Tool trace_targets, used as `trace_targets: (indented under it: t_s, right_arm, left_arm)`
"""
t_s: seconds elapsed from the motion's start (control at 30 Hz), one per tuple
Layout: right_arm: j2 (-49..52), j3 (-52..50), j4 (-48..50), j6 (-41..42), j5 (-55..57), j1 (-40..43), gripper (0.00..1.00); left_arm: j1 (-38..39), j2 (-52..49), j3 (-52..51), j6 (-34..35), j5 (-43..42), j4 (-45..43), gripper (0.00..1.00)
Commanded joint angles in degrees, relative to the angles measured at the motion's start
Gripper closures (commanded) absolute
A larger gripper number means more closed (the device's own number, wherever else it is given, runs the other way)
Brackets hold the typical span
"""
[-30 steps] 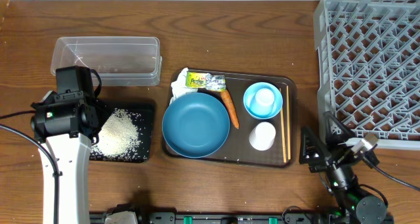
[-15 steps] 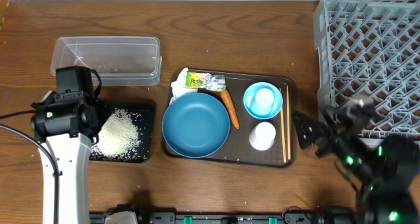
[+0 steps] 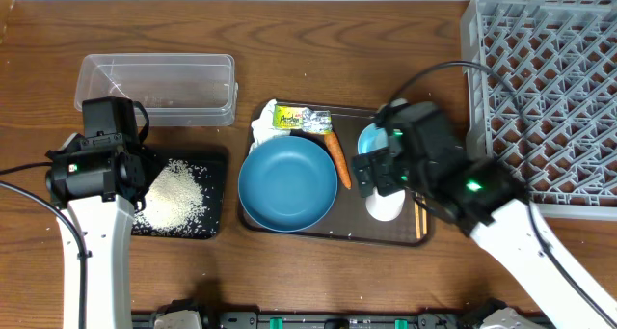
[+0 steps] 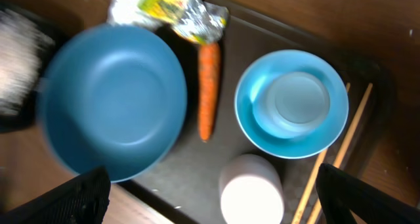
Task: Sort waste into correct bins and load items into the dishwasher rack
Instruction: 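Reach the right gripper to the white cup on the brown tray, then grasp the white cup with the right gripper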
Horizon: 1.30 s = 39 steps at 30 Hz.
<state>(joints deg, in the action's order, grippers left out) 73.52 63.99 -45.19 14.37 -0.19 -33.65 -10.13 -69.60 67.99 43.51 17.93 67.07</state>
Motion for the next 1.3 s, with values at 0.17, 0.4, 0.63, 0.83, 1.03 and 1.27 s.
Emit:
trace_targets:
  t_s: [0.17,0.4,0.63,0.83,1.03,1.27]
  right_arm:
    - [2.1,1.57,-3.54,2.95,5.84,-0.83,0.01]
    - [2.62,-1.38,-3.91,3.21,1.11,-0.92,0.01]
    - [7.04,-4.2,-2.01,9.86,2.32,-0.55,0.01]
    - [11.74,-4.2,-2.34,13.09,2.32,-0.55,0.01]
    - [16.63,-4.2,-2.67,15.93,6.08,-0.55,0.01]
    - [18.58,-4.22,-2.64,16.9,7.69,-0.5,0.01]
  left_arm:
    - [-0.35,-0.07,0.66,0.28,0.13,0.17,0.01]
    - [-0.35,-0.07,0.63,0.28,0.13,0.17,0.0]
    - [-0.35,-0.07,0.66,0.28,0.13,0.17,0.01]
    - [-0.35,-0.07,0.63,0.28,0.13,0.17,0.0]
    - [-0.35,-0.07,0.63,0.28,0.13,0.17,0.0]
    - [-0.35,-0.07,0.63,0.28,0.13,0.17,0.0]
